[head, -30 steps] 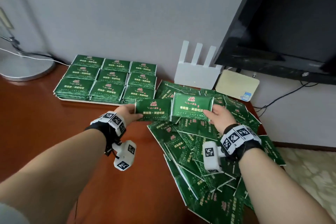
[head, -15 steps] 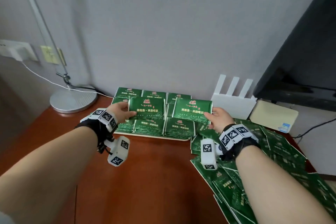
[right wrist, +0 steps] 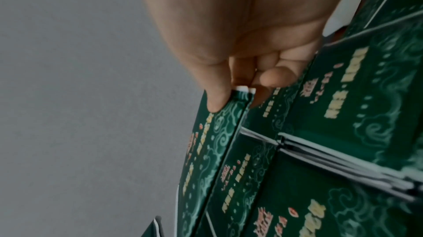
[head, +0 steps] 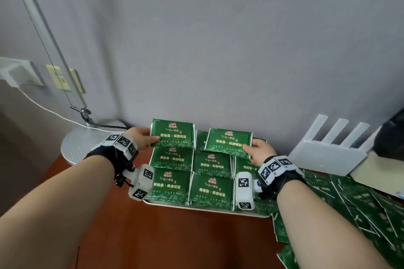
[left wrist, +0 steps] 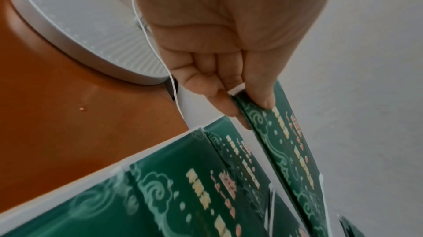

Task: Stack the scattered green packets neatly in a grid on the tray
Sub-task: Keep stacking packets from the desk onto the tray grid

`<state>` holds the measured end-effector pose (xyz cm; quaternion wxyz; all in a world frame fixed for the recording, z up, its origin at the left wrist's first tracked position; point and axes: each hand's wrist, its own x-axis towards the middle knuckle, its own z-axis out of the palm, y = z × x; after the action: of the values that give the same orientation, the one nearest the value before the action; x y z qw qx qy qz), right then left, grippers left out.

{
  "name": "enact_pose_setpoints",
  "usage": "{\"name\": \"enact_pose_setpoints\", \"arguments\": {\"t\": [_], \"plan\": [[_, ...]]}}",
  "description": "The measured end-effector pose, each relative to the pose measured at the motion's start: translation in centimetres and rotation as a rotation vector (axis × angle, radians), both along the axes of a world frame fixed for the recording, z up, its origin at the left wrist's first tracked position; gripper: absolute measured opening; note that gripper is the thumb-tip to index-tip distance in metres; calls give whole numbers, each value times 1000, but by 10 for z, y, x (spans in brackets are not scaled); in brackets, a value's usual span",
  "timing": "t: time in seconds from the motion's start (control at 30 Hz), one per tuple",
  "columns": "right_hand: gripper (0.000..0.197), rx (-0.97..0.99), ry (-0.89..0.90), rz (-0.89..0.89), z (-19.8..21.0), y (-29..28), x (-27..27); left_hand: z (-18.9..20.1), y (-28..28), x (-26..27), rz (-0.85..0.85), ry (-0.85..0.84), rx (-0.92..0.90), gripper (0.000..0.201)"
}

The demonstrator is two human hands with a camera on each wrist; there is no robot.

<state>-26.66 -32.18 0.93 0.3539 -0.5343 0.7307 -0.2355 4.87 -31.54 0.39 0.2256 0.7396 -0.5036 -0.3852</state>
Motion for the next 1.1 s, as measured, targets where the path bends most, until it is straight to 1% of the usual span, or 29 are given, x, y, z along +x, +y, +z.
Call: {"name": "enact_pose_setpoints", "arguments": {"t": [0.1,0.2,0.27,0.37,0.53,0.63,0.73,0.87,0.97,1.03,1.1], "plan": [[31,49,46,22,-18,-29,12,-14,-28,5,10,6,41,15],[37,86,111,33,-33,-51,20,-29,-47,8,8,-6,63,22],[37,107,149,41,-40,-60,23,-37,-55,10,-3,-34,62,22],[33,106,186,43,-43,-64,27,-45,-61,13,11,-48,66,14],[40,99,210,45,-49,-68,28,-53,-66,14,25,-80,78,13],[40,101,217,52,-51,-69,28,-54,-67,13,28,-92,72,10],[38,101,231,55,-51,-69,28,-52,-66,10,30,-109,76,17],[38,118,264,73,-52,-67,28,-51,-66,9,37,-126,67,8],[37,107,263,75,-46,-63,26,-47,-63,11,17,-181,78,20],[38,84,257,71,-37,-55,23,-39,-57,9,24,-208,69,33],[43,62,278,99,-23,-40,18,-26,-47,4,30,-196,53,49]]}}
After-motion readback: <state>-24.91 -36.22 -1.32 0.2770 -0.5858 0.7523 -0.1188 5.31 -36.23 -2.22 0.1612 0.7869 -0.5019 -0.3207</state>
